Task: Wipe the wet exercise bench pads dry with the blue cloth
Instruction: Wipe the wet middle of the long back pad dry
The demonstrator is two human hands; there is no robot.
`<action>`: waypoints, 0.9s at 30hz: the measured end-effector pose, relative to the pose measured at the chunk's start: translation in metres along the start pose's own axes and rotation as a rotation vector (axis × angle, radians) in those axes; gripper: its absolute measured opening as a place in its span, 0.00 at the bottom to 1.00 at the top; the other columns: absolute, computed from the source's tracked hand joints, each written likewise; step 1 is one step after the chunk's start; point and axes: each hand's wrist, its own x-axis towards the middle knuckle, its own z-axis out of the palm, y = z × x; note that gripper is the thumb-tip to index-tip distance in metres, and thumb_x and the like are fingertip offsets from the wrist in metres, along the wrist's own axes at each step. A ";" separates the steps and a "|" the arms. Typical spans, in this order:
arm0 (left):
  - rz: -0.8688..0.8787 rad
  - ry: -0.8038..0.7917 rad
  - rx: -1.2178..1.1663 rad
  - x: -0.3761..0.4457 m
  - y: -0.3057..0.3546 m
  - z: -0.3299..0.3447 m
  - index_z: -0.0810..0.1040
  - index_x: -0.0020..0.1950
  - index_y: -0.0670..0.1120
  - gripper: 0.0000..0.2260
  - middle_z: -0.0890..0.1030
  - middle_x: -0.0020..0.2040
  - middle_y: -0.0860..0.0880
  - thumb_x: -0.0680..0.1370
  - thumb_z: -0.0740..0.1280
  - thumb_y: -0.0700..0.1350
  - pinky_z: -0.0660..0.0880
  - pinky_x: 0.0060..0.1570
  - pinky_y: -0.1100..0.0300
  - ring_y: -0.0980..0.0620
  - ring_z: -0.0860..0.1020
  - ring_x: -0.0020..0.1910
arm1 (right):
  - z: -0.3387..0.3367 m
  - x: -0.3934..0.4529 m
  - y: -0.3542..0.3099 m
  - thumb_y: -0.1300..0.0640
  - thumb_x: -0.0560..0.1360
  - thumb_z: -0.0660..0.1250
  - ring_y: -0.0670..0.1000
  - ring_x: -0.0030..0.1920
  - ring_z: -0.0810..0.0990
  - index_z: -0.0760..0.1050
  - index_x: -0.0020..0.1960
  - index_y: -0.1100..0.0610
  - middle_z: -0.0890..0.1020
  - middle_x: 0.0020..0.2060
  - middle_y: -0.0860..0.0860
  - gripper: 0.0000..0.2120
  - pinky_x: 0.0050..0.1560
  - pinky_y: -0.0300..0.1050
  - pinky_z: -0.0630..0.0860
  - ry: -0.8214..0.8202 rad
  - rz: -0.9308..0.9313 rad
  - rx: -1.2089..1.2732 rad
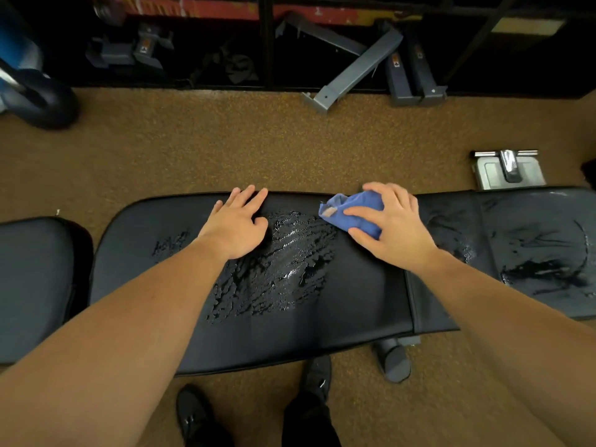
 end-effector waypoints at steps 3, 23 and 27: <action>-0.001 0.015 -0.018 0.000 -0.001 0.001 0.48 0.82 0.59 0.28 0.46 0.83 0.55 0.82 0.51 0.49 0.42 0.79 0.49 0.52 0.42 0.81 | 0.006 0.013 -0.004 0.41 0.82 0.54 0.57 0.78 0.58 0.70 0.74 0.45 0.65 0.77 0.53 0.22 0.77 0.59 0.54 -0.151 -0.144 0.017; 0.024 0.188 -0.157 -0.009 -0.028 -0.014 0.55 0.82 0.54 0.26 0.53 0.82 0.53 0.83 0.55 0.46 0.45 0.79 0.53 0.52 0.49 0.81 | 0.011 0.108 -0.018 0.46 0.83 0.59 0.53 0.54 0.80 0.69 0.72 0.52 0.81 0.55 0.53 0.20 0.52 0.41 0.72 -0.167 0.264 0.490; -0.166 0.143 -0.069 -0.018 -0.066 -0.016 0.53 0.82 0.59 0.25 0.49 0.83 0.54 0.84 0.52 0.52 0.41 0.79 0.47 0.51 0.44 0.81 | 0.021 0.081 -0.010 0.41 0.82 0.58 0.52 0.70 0.68 0.67 0.74 0.47 0.72 0.71 0.46 0.23 0.69 0.53 0.68 -0.252 -0.229 0.180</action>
